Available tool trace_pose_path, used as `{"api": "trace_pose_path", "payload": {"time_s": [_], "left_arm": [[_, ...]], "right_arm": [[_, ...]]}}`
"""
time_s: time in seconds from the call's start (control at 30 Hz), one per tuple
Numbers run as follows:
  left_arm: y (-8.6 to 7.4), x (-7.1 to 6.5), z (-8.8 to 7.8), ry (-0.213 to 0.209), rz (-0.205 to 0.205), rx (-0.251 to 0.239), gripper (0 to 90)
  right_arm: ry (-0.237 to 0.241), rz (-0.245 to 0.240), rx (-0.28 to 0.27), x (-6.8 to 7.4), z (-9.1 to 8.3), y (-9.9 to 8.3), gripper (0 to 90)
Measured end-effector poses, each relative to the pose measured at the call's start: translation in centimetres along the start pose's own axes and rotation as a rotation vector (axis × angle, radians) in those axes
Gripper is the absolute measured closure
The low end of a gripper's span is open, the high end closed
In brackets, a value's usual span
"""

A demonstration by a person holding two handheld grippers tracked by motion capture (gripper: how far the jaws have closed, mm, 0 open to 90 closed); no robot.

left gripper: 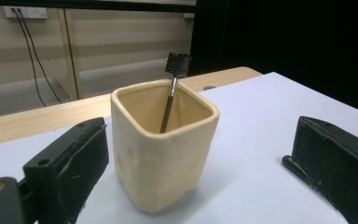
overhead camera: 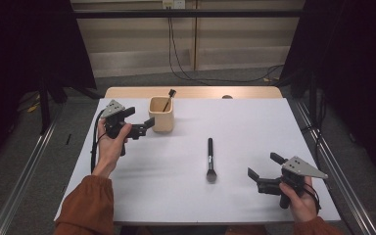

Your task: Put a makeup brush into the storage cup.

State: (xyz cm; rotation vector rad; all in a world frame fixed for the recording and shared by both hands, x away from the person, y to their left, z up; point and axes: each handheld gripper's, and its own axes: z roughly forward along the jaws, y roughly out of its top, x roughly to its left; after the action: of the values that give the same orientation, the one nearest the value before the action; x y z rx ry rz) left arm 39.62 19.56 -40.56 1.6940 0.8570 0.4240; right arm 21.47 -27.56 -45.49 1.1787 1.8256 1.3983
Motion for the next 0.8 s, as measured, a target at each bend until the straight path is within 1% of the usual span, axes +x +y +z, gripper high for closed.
{"api": "trace_pose_path", "payload": {"time_s": [0.07, 0.13, 0.17, 0.23, 0.3, 0.4, 0.43, 0.47, 0.53, 0.57, 0.63, 0.67, 0.7, 0.8], "left_arm": [[-0.2, -0.1, -0.4, 0.019, 0.009, 0.002, 3.8], [-0.5, 0.1, -0.9, 0.049, 0.0, -0.004, 4.2], [-0.7, 0.3, -1.1, 0.044, -0.003, -0.005, 4.7], [-1.0, 0.5, -1.7, 0.047, -0.02, -0.003, 5.3], [-1.4, 0.5, -2.3, 0.048, -0.025, -0.01, 5.3], [-1.8, 0.4, -3.2, 0.06, -0.011, -0.001, 4.9], [-2.0, 0.4, -3.6, 0.069, -0.017, 0.002, 4.7], [-2.0, 0.4, -3.9, 0.072, -0.014, 0.008, 4.6], [-2.2, 0.3, -4.5, 0.082, -0.013, 0.007, 4.3], [-2.3, 0.3, -4.8, 0.079, -0.012, 0.003, 4.2], [-2.5, -0.1, -5.7, 0.089, 0.0, -0.014, 4.4], [-2.7, -0.2, -6.2, 0.08, 0.001, -0.019, 4.1], [-2.9, -0.4, -6.5, 0.081, -0.005, -0.022, 4.1], [-3.6, -0.8, -7.6, 0.087, 0.001, -0.019, 3.8]], "right_arm": [[0.001, -0.004, 0.001, 0.0, 0.0, 0.0, 0.0], [0.0, -0.002, 0.0, 0.0, 0.0, 0.0, 0.0], [-0.001, -0.001, 0.0, -0.1, 0.0, 0.0, 0.0], [-0.002, -0.001, 0.001, -0.1, 0.0, 0.0, 0.0], [-0.001, -0.003, 0.0, 0.0, -0.1, 0.0, 0.0], [0.002, -0.003, 0.0, -0.1, -0.1, 0.0, 0.0], [0.002, -0.002, -0.001, -0.1, -0.1, 0.0, 0.0], [0.001, -0.003, 0.0, 0.0, -0.1, 0.0, 0.0], [0.001, -0.004, 0.0, 0.0, 0.0, 0.0, 0.0], [0.0, -0.004, 0.0, 0.0, 0.0, 0.0, 0.0], [-0.001, -0.003, 0.001, 0.0, -0.1, 0.0, 0.0], [-0.002, -0.002, 0.0, 0.0, -0.1, 0.0, 0.0], [-0.001, -0.004, -0.001, 0.0, -0.1, 0.0, 0.0], [-0.004, -0.003, 0.001, 0.0, -0.1, 0.0, 0.0]]}}
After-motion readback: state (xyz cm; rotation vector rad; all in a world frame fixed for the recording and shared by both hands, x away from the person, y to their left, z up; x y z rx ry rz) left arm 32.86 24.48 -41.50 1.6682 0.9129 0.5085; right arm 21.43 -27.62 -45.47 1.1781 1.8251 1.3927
